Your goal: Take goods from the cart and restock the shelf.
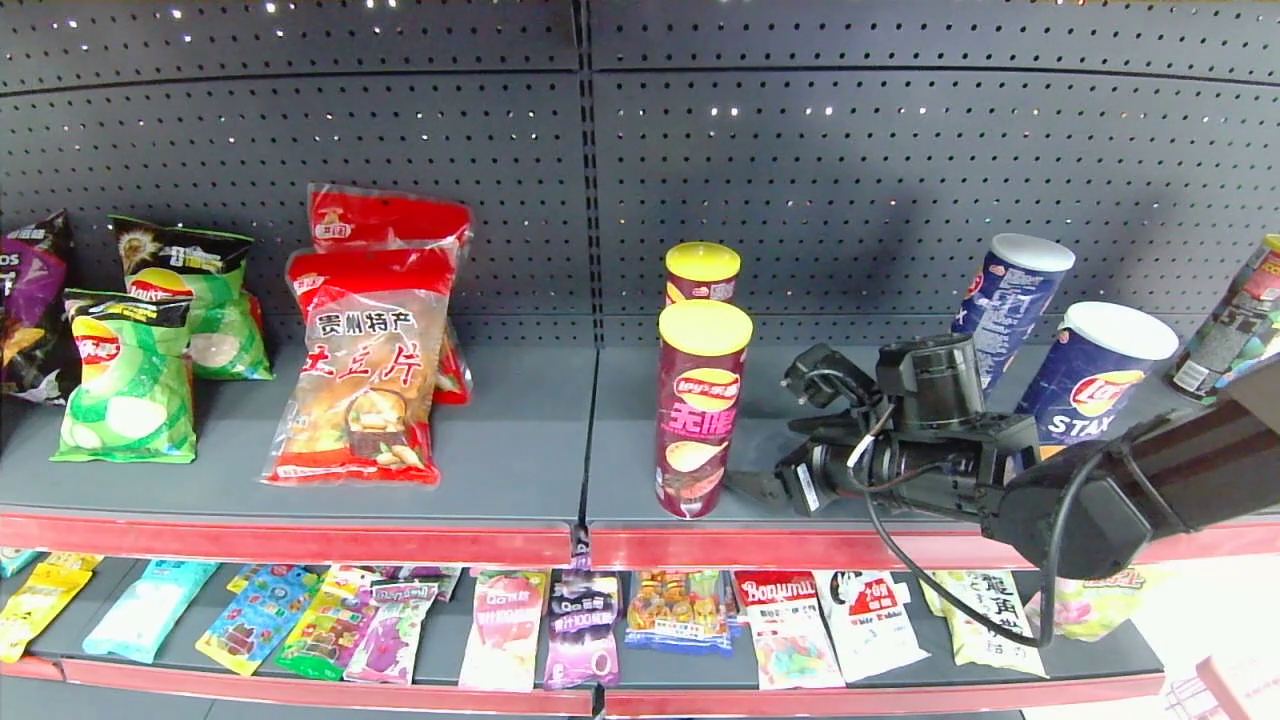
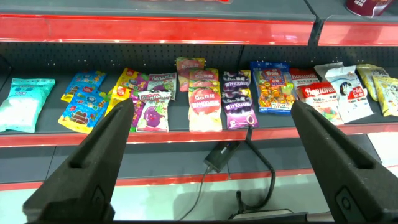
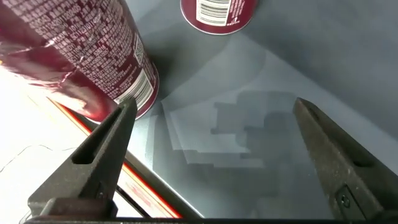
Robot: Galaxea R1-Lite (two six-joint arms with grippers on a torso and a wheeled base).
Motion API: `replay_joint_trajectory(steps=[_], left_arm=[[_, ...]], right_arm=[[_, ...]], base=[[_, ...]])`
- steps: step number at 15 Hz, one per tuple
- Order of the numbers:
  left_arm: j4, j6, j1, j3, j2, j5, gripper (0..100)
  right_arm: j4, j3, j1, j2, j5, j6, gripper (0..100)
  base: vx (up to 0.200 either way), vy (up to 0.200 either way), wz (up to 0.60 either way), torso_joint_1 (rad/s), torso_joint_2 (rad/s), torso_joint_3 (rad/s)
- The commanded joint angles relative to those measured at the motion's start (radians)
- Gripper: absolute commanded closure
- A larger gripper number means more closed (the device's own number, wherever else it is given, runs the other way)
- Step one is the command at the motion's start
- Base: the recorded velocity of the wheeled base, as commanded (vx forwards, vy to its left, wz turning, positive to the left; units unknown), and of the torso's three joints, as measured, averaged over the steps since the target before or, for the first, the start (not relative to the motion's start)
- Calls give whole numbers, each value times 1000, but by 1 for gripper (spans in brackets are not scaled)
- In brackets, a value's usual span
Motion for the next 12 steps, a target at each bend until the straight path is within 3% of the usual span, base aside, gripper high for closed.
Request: replay_joint_trajectory(steps=[1, 7, 12], left_arm=[[0, 0, -1, 0, 0, 0, 0], [0, 0, 0, 0, 0, 0, 0], [0, 6, -1, 0, 1, 0, 0]], right_arm=[[-1, -4, 0, 3, 1, 0, 0], [-1, 16, -3, -28, -1, 4, 0], [4, 190, 39, -322, -61, 37, 0]], base=[[0, 0, 0, 0, 0, 0], [0, 0, 0, 0, 0, 0], [0, 0, 0, 0, 0, 0]])
